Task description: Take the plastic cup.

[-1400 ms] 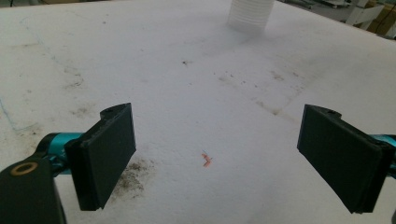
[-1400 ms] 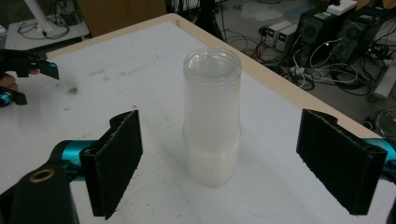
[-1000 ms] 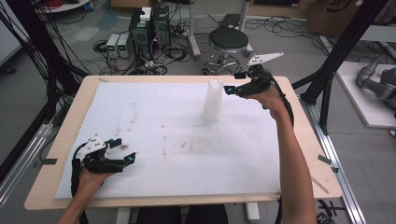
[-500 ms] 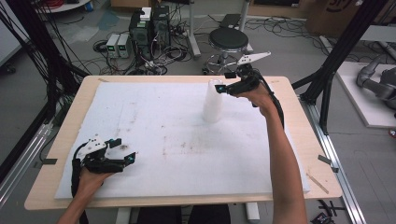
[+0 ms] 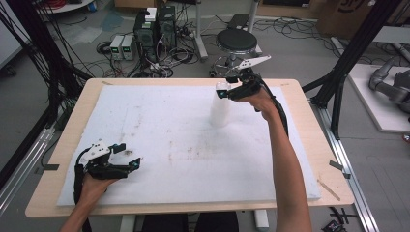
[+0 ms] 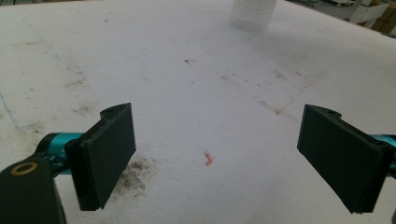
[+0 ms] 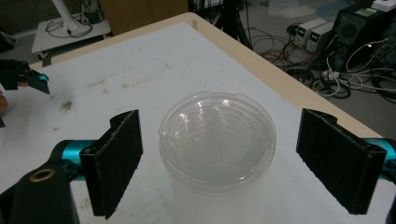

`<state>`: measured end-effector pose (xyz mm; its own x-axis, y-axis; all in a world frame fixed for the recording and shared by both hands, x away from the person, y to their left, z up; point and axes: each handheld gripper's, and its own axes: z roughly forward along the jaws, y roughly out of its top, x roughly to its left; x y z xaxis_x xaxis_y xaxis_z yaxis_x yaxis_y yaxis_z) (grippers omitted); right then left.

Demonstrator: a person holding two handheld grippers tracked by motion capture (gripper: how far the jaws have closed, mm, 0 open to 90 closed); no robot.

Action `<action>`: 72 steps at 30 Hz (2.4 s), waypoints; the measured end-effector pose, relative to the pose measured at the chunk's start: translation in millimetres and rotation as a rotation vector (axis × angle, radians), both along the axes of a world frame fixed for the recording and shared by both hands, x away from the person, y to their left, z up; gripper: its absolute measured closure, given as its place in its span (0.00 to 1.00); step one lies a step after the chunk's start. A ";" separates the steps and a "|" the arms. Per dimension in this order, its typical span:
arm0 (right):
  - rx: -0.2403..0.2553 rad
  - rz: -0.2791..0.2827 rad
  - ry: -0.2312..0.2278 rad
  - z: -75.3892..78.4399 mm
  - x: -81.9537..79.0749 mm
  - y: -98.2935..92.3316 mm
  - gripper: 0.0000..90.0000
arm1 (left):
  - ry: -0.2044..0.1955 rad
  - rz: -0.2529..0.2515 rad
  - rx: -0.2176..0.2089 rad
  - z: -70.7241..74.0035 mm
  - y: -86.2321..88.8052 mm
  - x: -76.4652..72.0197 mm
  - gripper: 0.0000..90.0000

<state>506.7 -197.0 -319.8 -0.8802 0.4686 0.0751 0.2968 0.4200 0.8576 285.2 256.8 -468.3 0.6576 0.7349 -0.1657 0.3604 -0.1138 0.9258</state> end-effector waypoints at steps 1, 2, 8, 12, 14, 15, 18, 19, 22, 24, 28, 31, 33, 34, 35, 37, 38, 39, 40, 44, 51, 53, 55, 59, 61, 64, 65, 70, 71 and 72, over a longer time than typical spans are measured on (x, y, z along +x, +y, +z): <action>-0.003 0.002 0.004 -0.8 0.2 0.9 0.16 | 0.000 0.000 0.000 0.0 0.0 0.0 0.13; -0.012 0.007 0.008 -2.2 0.8 2.1 0.16 | 0.000 0.000 0.000 0.0 0.0 0.0 0.13; -0.039 0.008 0.023 -7.0 2.7 5.6 0.16 | 0.000 -0.001 0.002 0.1 0.0 -0.2 0.13; -0.052 0.018 0.027 -9.6 2.7 10.1 0.17 | -0.002 -0.003 0.002 0.1 -0.2 -0.1 0.13; -0.057 0.012 0.030 -11.3 3.7 10.7 0.17 | -0.004 0.000 0.001 0.1 -0.4 -0.3 0.13; -0.060 0.012 0.031 -11.4 3.9 10.7 0.18 | -0.003 -0.001 0.001 0.1 -0.3 -0.3 0.13; -0.060 0.011 0.028 -10.4 3.9 9.4 0.23 | -0.003 -0.003 0.004 0.1 -0.1 -0.2 0.13; -0.060 0.009 0.026 -10.1 4.0 8.7 0.23 | -0.003 -0.003 0.003 0.1 -0.1 -0.2 0.13; -0.064 0.011 0.026 -9.5 3.9 8.1 0.26 | -0.002 -0.004 0.007 0.1 0.0 0.1 0.13; -0.069 0.008 0.027 -9.6 3.9 8.3 0.27 | -0.002 -0.002 0.004 0.1 -0.4 0.0 0.13; -0.075 0.003 0.032 -11.1 4.4 9.4 0.28 | -0.004 0.000 0.002 0.0 -0.4 -0.3 0.13; -0.084 0.006 0.031 -11.4 3.9 11.1 0.32 | -0.002 -0.001 0.003 0.0 -0.2 -0.2 0.13; -0.086 0.007 0.028 -11.4 3.7 11.9 0.33 | -0.002 -0.002 0.004 0.1 0.0 -0.2 0.13; -0.088 0.004 0.026 -11.3 3.7 11.9 0.34 | -0.002 -0.001 0.003 0.1 -0.1 -0.3 0.13; -0.087 0.005 0.025 -11.4 3.8 11.9 0.35 | -0.002 -0.002 0.007 0.1 0.2 -0.2 0.13; -0.090 0.001 0.021 -11.2 3.7 11.8 0.36 | -0.001 -0.001 0.003 0.1 0.0 -0.2 0.13; -0.091 0.003 0.021 -11.1 3.7 11.5 0.37 | 0.000 0.000 0.000 0.0 -0.3 -0.2 0.13; -0.093 0.003 0.020 -11.0 3.8 11.1 0.38 | -0.001 -0.001 0.002 0.1 -0.1 -0.1 0.13; -0.095 -0.002 0.027 -10.7 3.1 10.9 0.38 | 0.000 0.000 0.000 0.0 -0.3 -0.2 0.13; -0.096 -0.003 0.024 -10.0 2.9 10.3 0.39 | -0.001 -0.001 0.002 0.1 -0.1 -0.2 0.13; -0.103 -0.004 0.021 -8.4 1.2 10.7 0.41 | -0.002 -0.001 0.003 0.1 -0.3 -0.2 0.13; -0.103 -0.006 0.018 -8.0 0.8 10.9 0.41 | -0.003 -0.001 0.003 0.1 -0.3 -0.2 0.13; -0.102 -0.003 0.011 -7.3 0.6 10.5 0.41 | -0.001 -0.001 0.003 0.1 -0.3 -0.1 0.13; -0.097 -0.007 -0.002 -4.4 -1.0 10.2 0.42 | -0.001 -0.004 0.007 0.1 -0.2 0.0 0.13; -0.089 -0.011 -0.003 -1.1 -2.2 9.8 0.42 | -0.001 -0.003 0.007 0.2 -0.2 0.0 0.13; -0.071 -0.010 -0.021 5.8 -3.7 8.9 0.42 | -0.001 -0.004 0.009 0.2 -0.3 0.0 0.13; -0.071 -0.009 -0.029 8.3 -3.2 8.2 0.42 | -0.002 -0.003 0.009 0.2 -0.3 0.0 0.13; -0.050 -0.014 -0.038 26.5 -5.8 7.5 0.43 | -0.002 -0.001 0.008 0.1 -0.5 0.1 0.13; -0.055 -0.018 -0.036 30.0 -5.9 7.6 0.43 | -0.003 -0.001 0.008 0.0 -0.5 0.1 0.13; -0.063 -0.020 -0.033 33.5 -5.9 7.9 0.43 | -0.003 -0.001 0.008 0.0 -0.5 0.1 0.13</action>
